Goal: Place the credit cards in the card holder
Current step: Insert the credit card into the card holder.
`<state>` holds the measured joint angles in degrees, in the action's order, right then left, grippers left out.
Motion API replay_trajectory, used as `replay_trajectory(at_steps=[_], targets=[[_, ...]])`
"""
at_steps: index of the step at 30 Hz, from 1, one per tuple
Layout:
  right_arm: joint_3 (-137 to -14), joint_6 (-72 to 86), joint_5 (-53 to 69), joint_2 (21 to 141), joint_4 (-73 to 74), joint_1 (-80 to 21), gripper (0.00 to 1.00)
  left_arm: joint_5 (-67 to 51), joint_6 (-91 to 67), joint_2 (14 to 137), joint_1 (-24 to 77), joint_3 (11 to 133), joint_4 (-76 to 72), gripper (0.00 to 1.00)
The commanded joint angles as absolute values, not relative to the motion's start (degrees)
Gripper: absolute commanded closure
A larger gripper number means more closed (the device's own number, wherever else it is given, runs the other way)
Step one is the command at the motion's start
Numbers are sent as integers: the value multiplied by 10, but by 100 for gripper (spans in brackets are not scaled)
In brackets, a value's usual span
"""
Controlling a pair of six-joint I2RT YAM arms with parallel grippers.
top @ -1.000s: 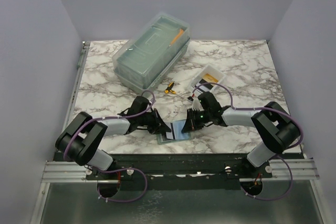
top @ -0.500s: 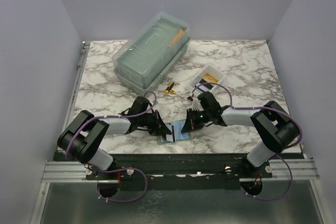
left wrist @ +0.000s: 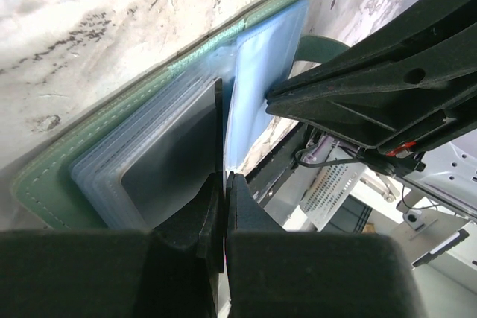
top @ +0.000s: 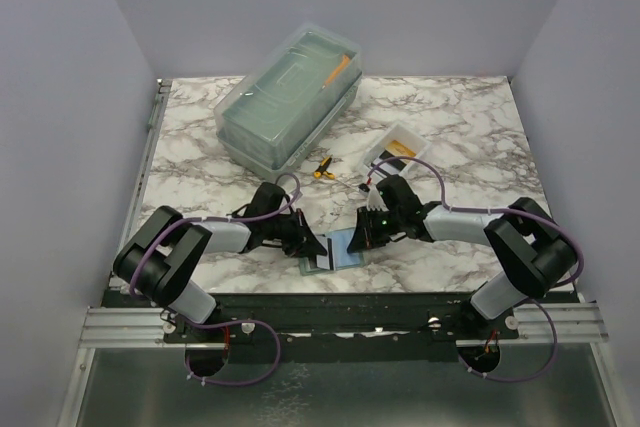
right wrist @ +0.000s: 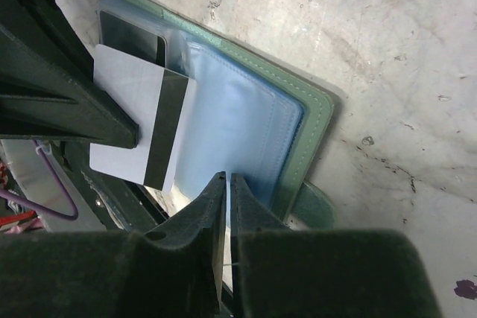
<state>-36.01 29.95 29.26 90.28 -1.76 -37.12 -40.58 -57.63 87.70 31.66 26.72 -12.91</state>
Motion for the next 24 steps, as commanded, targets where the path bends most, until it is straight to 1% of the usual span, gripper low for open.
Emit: replay_trajectory(at_steps=[1,12,24], targets=[[-353,280,218,909,39,-372,89,-406,-570,877,309,274,-147,100],[-358,280,221,919,37,-372,89,-417,-580,899,308,284,-170,100],[-357,279,232,935,26,-372,89,-398,-531,905,310,284,-171,100]])
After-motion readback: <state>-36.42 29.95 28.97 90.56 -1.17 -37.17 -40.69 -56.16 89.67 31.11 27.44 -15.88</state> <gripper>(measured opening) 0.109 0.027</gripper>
